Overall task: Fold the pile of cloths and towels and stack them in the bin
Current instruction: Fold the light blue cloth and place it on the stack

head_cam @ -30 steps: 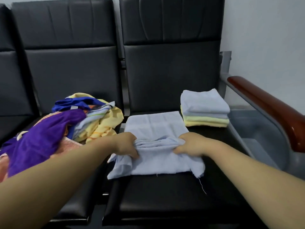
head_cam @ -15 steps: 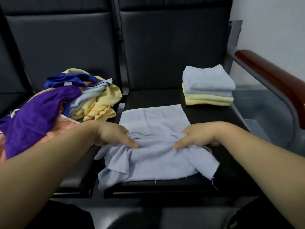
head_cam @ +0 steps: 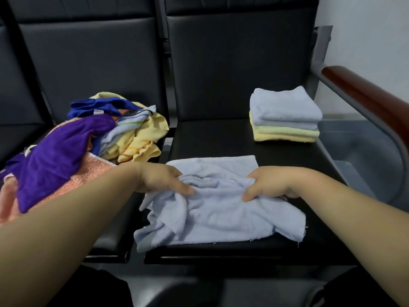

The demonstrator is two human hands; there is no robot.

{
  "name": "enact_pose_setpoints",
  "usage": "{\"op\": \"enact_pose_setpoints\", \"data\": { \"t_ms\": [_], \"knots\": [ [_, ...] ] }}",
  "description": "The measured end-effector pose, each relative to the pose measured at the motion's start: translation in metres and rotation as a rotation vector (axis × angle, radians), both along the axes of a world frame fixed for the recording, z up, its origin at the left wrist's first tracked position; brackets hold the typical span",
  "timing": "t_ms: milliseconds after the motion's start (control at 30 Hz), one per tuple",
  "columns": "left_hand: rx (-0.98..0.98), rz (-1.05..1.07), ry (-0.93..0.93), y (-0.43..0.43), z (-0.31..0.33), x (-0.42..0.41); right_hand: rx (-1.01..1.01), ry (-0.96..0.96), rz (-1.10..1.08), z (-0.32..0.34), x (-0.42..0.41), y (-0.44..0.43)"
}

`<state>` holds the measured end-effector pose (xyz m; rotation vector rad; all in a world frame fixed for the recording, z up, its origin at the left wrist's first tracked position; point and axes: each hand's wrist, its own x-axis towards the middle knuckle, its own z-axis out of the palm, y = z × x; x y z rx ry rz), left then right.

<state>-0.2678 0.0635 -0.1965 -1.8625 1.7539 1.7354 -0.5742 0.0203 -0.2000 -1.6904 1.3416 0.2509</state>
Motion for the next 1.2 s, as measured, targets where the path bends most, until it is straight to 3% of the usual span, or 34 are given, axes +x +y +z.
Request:
{"op": "enact_pose_setpoints", "data": {
  "t_ms": [67,200,300,433,500,600,700,900,1067,1200],
  "knots": [
    [-0.097,0.092,0.006,-0.002,0.0,0.004,-0.013,-0.052,-0.074,0.001,-0.001,-0.003],
    [-0.352,0.072,-0.275,-0.008,-0.004,0.012,-0.11,-0.095,-0.244,-0.007,0.001,-0.012],
    [-0.428,0.039,-0.423,-0.012,-0.011,0.015,-0.167,-0.123,-0.337,-0.014,0.002,-0.019],
    [-0.456,0.134,-0.397,-0.017,-0.012,0.014,-0.052,-0.247,-0.481,-0.012,0.009,-0.026],
    [-0.468,0.168,-0.389,-0.02,-0.014,0.013,-0.152,-0.255,-0.518,-0.016,0.013,-0.03],
    [-0.454,0.083,-0.41,-0.023,-0.018,0.014,-0.339,-0.263,-0.518,-0.022,0.017,-0.033],
    [-0.449,-0.023,-0.451,-0.025,-0.019,0.014,-0.393,-0.293,-0.523,-0.023,0.018,-0.035],
    [-0.596,0.153,-0.411,-0.034,-0.022,0.02,-0.482,-0.371,-0.634,-0.025,0.023,-0.048],
    [-0.694,0.181,-0.486,-0.046,-0.032,0.022,-0.66,-0.191,-0.492,-0.038,0.024,-0.06],
    [-0.729,0.168,-0.531,-0.054,-0.042,0.023,-0.692,-0.094,-0.392,-0.049,0.024,-0.069]
  ]
}}
